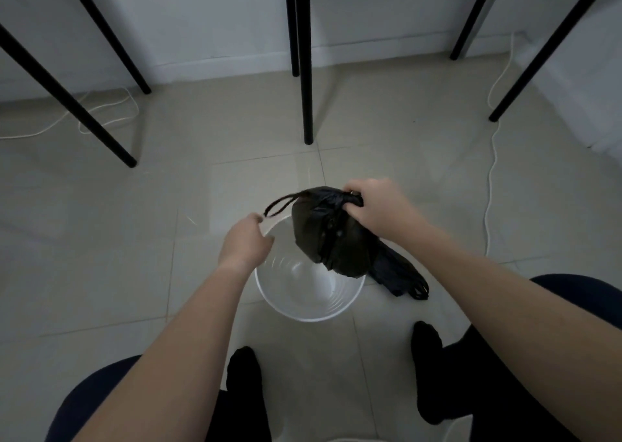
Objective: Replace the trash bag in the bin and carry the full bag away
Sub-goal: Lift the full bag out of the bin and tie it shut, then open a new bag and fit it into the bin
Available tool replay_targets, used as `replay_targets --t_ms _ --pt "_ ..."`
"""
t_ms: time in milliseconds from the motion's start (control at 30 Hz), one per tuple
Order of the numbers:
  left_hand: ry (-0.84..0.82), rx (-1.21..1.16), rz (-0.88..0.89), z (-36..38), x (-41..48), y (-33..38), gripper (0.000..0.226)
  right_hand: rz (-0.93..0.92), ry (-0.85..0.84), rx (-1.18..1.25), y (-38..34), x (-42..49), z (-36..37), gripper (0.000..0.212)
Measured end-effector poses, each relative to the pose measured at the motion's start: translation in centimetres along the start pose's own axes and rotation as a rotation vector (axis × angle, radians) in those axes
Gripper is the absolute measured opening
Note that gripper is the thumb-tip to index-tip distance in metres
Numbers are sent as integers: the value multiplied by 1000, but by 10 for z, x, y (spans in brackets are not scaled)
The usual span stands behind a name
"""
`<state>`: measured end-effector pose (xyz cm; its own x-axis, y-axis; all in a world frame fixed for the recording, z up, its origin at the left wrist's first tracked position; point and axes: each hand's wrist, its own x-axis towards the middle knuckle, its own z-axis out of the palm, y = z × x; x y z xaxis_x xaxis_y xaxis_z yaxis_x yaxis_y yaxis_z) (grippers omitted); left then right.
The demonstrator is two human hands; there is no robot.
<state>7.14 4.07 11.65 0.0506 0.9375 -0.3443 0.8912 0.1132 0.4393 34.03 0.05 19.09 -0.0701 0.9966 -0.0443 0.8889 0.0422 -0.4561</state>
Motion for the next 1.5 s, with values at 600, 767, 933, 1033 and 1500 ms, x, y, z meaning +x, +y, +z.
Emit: replay_targets --t_ms 600,767,933,1033,1500 --pt "-221 -434 -487 80 -17 -46 17 484 234 29 160 -17 -12 32" --pt "-218 -534 -503 87 -14 -51 24 615 212 26 199 -18 30 37" --pt "-209 -618 -521 88 -7 -52 29 756 164 15 229 -32 77 33" --pt "-213 -650 -546 91 -3 -55 33 814 110 80 238 -32 101 32" --pt "-149 -759 -555 89 8 -65 25 850 59 245 238 -38 110 27"
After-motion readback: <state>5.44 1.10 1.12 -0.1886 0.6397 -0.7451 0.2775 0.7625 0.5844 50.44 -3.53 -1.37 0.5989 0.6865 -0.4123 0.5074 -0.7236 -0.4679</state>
